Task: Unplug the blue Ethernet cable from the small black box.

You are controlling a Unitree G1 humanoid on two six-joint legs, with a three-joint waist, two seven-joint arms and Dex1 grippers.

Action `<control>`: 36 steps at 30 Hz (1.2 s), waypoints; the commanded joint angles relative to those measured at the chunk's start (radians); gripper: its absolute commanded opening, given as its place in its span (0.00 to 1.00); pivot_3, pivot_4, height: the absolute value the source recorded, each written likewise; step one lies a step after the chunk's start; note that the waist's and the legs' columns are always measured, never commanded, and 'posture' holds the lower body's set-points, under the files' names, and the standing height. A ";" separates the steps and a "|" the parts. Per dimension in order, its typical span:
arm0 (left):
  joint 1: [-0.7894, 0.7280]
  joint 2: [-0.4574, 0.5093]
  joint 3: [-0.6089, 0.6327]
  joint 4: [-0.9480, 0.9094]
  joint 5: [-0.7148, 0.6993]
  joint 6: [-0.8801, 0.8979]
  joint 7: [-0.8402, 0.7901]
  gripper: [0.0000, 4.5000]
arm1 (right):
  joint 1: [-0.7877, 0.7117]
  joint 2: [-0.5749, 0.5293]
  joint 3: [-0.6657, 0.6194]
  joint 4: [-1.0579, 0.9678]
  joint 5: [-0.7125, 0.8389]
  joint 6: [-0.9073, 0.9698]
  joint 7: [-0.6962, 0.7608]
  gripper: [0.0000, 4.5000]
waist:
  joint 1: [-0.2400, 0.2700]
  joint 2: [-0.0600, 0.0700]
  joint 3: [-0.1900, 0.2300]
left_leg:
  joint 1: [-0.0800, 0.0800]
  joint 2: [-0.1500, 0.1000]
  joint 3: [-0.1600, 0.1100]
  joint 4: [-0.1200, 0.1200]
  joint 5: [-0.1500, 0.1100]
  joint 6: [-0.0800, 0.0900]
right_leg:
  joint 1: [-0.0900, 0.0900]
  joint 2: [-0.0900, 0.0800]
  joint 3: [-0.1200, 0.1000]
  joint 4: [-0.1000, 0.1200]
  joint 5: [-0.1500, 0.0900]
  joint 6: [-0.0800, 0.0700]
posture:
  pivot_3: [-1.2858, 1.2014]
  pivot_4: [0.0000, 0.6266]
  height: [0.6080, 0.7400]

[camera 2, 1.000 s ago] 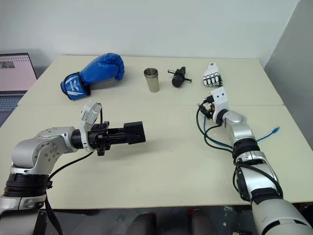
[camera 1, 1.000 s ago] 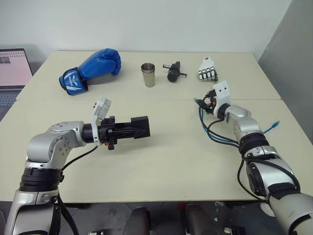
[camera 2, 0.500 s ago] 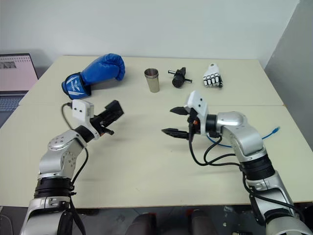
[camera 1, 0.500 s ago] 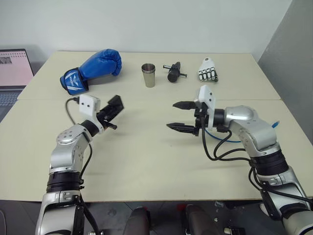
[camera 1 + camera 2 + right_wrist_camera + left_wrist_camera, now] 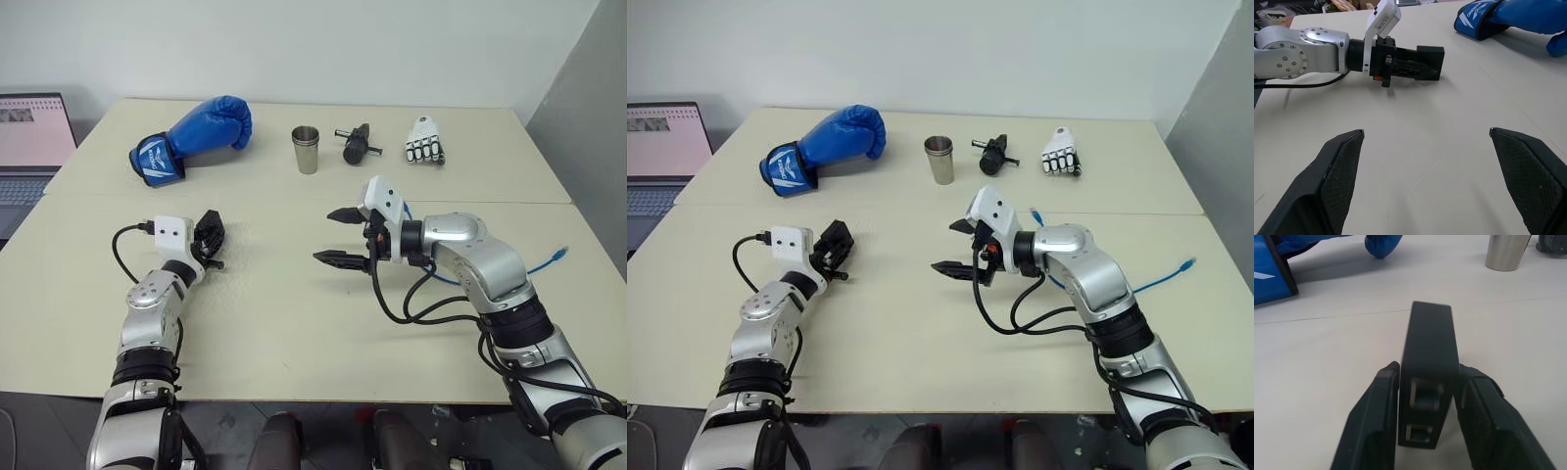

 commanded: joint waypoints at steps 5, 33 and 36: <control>-0.005 -0.017 0.015 -0.043 -0.024 -0.001 -0.005 0.79 | -0.010 -0.003 -0.016 -0.026 0.001 -0.005 -0.002 0.97 | 0.000 0.000 0.000 | 0.000 0.000 0.000 0.000 0.000 0.000 | 0.000 0.000 0.000 0.000 0.000 0.000 | 0.52 0.24 1.00; 0.270 0.471 0.080 -0.648 -0.207 0.466 -0.437 0.96 | 0.264 -0.451 -0.350 -0.261 0.252 0.189 0.167 0.97 | -0.004 0.000 0.000 | 0.002 0.001 0.003 -0.002 0.000 0.000 | 0.002 0.001 0.001 -0.001 0.000 0.000 | 0.52 0.24 1.00; 0.254 0.495 0.068 -0.639 -0.239 0.493 -0.512 0.96 | 0.269 -0.474 -0.365 -0.264 0.270 0.194 0.167 0.97 | -0.007 0.000 0.000 | 0.002 0.003 0.004 -0.002 0.000 0.000 | 0.001 0.003 0.002 -0.001 0.000 0.000 | 0.52 0.24 1.00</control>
